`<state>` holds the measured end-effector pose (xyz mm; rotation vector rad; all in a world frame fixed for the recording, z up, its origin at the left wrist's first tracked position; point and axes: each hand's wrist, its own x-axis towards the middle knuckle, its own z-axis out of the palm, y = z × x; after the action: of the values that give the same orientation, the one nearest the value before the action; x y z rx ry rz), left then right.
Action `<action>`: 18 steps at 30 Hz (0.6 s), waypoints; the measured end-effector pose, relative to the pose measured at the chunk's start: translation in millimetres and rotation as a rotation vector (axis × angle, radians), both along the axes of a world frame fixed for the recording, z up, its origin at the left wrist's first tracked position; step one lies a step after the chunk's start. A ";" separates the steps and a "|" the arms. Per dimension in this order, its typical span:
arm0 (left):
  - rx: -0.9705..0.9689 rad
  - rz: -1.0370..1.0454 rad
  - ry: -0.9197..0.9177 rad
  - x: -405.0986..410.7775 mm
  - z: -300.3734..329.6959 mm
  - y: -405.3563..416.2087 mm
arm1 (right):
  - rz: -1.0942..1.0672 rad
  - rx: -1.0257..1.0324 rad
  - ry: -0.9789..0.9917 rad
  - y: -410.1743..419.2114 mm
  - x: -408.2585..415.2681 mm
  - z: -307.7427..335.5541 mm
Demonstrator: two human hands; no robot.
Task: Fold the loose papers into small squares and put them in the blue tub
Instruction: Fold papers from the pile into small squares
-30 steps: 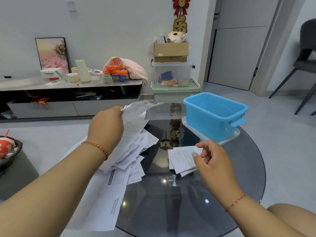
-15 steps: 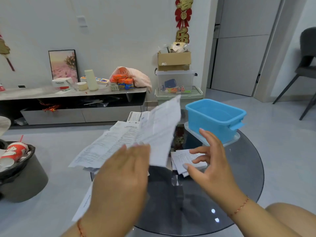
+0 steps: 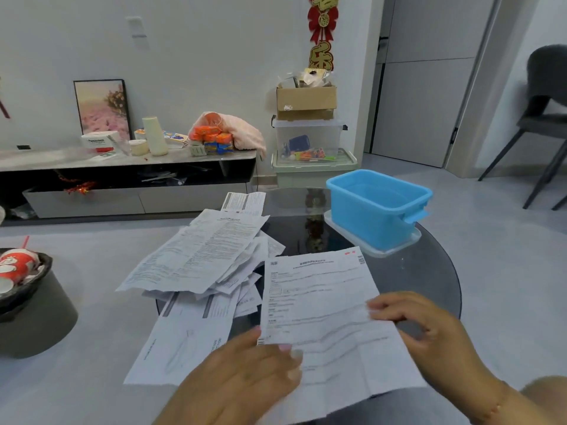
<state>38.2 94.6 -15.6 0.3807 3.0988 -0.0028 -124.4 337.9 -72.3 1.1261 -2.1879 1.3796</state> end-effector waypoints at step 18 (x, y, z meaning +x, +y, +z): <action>0.632 0.417 0.103 -12.7 -67.9 7.7 | -0.065 0.220 -0.294 37.3 6.7 -16.1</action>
<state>25.5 102.3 -83.5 -0.2846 3.1310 0.9965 -117.7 375.2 -88.3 0.9618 -2.6132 1.3770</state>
